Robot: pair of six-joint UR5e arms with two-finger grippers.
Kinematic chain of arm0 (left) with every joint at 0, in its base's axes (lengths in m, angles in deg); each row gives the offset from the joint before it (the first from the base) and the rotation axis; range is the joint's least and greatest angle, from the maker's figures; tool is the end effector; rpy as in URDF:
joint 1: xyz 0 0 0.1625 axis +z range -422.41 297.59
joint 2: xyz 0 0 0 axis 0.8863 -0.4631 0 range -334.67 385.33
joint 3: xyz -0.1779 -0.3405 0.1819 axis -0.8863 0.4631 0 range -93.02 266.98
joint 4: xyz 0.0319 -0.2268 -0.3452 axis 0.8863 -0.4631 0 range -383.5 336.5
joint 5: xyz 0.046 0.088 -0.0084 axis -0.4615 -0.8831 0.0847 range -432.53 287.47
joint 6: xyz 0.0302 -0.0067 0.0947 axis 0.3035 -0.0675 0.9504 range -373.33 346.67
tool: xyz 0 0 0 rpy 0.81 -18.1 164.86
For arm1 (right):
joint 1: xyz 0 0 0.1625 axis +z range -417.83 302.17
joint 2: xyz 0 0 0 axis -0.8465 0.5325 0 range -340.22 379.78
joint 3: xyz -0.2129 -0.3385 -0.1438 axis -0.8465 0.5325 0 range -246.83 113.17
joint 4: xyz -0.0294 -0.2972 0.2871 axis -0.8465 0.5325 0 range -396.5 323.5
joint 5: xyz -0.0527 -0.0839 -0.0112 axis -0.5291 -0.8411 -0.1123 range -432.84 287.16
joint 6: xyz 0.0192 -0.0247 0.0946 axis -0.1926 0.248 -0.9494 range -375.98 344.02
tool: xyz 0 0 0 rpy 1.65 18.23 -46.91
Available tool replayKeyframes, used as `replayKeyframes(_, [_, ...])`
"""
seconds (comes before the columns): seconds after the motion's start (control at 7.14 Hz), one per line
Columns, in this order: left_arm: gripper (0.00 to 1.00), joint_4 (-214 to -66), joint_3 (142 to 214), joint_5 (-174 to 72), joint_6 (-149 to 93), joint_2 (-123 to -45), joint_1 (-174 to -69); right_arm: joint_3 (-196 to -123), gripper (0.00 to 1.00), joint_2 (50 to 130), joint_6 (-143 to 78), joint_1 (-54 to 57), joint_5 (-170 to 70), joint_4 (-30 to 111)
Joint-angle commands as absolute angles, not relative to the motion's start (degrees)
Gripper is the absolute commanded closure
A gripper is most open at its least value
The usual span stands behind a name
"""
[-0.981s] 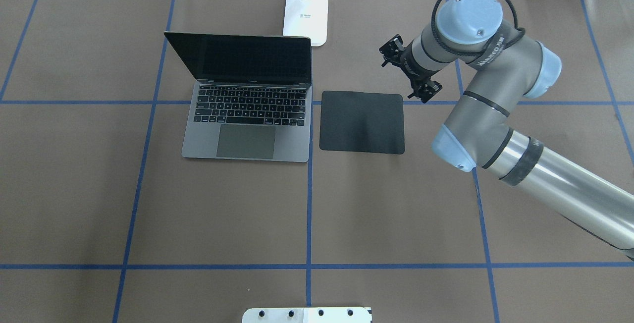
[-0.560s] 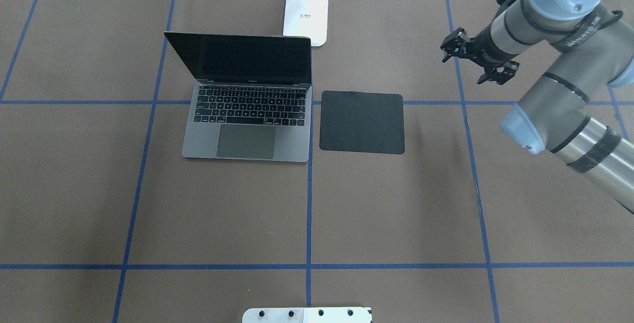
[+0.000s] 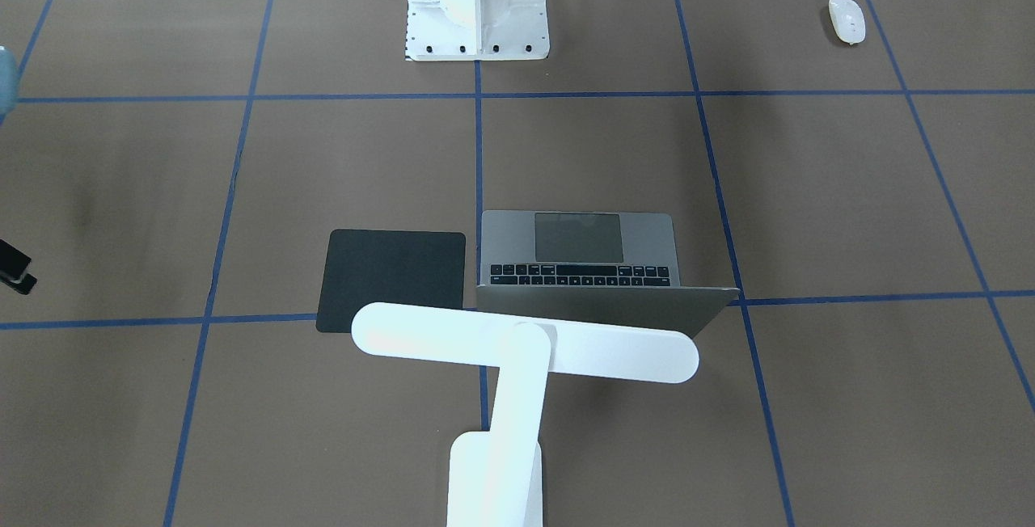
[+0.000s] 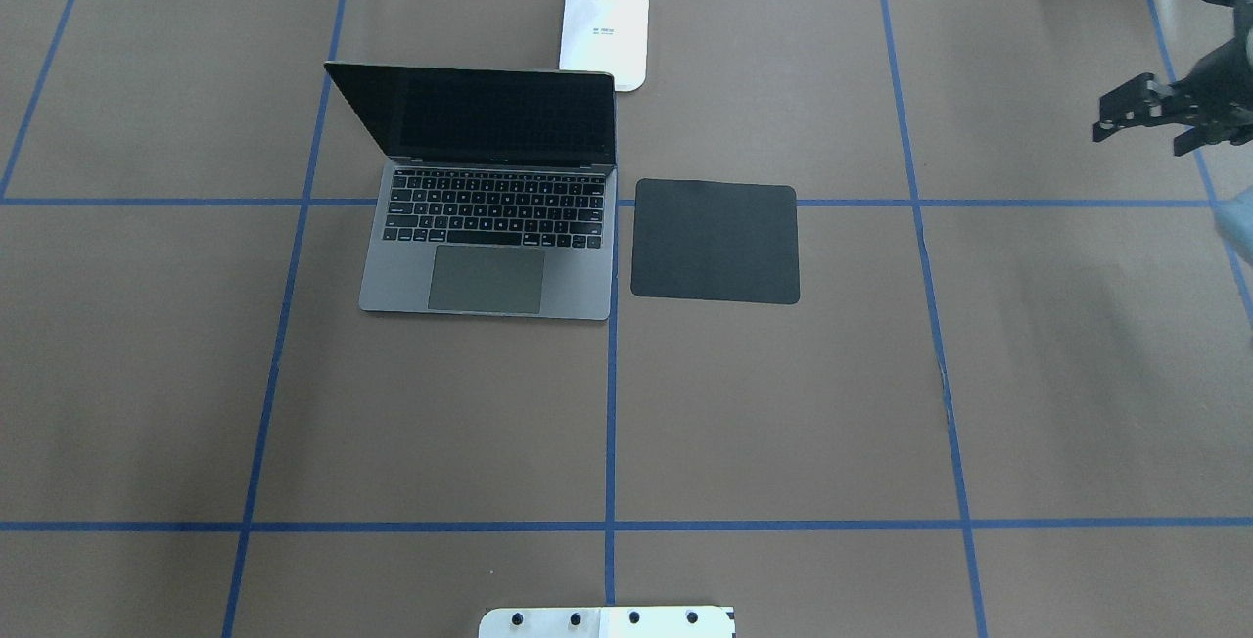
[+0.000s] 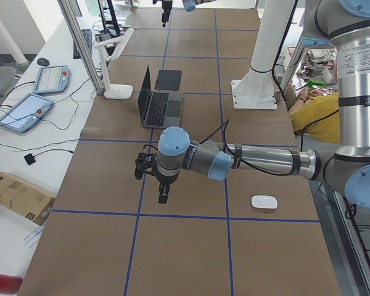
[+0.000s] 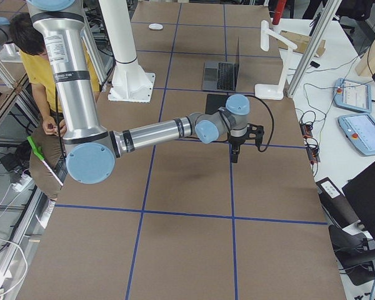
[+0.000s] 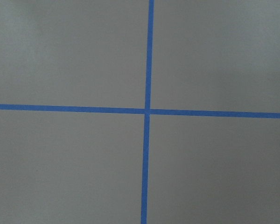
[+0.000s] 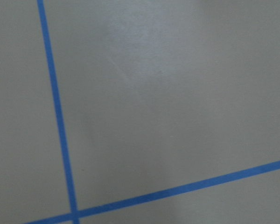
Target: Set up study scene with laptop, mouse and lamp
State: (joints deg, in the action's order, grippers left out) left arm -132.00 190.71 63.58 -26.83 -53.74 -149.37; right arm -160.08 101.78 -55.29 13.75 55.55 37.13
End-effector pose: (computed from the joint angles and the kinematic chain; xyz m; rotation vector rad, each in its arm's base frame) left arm -0.0386 -0.4318 0.5889 0.2332 0.8367 -0.0214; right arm -0.1117 -0.5619 0.5298 0.0891 -0.7993 0.1834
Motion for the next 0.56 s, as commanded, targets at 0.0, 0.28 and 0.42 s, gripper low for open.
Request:
replayKeyframes(0.0, [0.00, -148.4, 190.9, 71.5, -27.6, -44.2, -147.7, -159.7, 0.00, 108.7, -37.7, 21.2, 59.3, 37.9])
replayKeyframes(0.28, [0.00, -151.1, 190.9, 82.4, -31.0, -41.6, -146.9, -159.6, 0.00, 113.3, -29.2, 24.9, 60.7, 37.9])
replayKeyframes(0.42, [0.00, -154.2, 191.0, 82.2, -32.0, -39.2, -145.1, -159.6, 0.00, 115.0, -28.1, 26.2, 61.2, 37.7])
